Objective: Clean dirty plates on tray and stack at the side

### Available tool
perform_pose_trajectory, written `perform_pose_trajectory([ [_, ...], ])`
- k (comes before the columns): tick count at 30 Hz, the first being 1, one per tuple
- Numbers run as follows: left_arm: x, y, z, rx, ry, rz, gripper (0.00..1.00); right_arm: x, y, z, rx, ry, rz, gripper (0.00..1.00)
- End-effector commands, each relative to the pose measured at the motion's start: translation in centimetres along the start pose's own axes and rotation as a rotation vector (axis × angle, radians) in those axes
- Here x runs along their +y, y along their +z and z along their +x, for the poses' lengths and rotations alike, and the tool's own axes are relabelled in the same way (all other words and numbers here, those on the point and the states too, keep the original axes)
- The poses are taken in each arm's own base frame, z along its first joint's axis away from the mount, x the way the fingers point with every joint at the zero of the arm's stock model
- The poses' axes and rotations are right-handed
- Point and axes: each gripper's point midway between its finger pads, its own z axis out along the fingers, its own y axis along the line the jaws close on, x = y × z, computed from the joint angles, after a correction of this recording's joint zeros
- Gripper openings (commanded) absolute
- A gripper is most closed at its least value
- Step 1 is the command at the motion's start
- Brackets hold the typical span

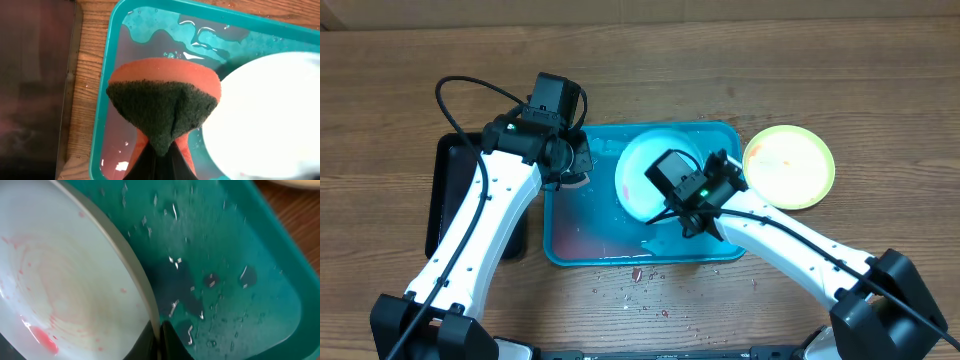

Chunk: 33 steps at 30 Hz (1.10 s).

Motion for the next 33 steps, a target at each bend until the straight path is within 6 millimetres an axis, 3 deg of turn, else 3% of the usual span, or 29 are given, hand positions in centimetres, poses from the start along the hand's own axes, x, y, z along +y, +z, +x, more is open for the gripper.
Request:
perform_pose_trajectory([
  [1, -0.1, -0.8, -0.1, -0.018, -0.02, 0.019, 0.04, 0.0, 0.7, 1.8, 0.099, -0.004, -0.02, 0.15],
  [4, -0.1, -0.8, -0.1, -0.018, -0.02, 0.019, 0.04, 0.4, 0.7, 1.7, 0.095, -0.03, -0.039, 0.22],
  [5, -0.1, -0.8, -0.1, -0.018, -0.02, 0.019, 0.04, 1.4, 0.7, 1.8, 0.096, -0.116, -0.086, 0.32],
  [7, -0.1, -0.8, -0.1, -0.018, -0.02, 0.019, 0.04, 2.7, 0.5, 1.9, 0.105, -0.223, -0.147, 0.39],
  [11, -0.1, -0.8, -0.2, -0.02, -0.021, 0.02, 0.04, 3.4, 0.5, 1.4, 0.145, -0.366, -0.217, 0.46],
  [20, -0.7, -0.8, 0.0, -0.013, -0.016, 0.046, 0.04, 0.6, 2.1, -4.8, 0.236, -0.504, -0.34, 0.45],
  [27, -2.0, -0.9, -0.2, -0.034, 0.005, 0.074, 0.04, -0.4, 5.1, -4.1, 0.288, -0.675, -0.342, 0.44],
  [33, -2.5, -0.5, -0.1, -0.032, 0.018, 0.077, 0.04, -1.4, 7.4, -3.4, 0.314, -0.705, -0.277, 0.28],
])
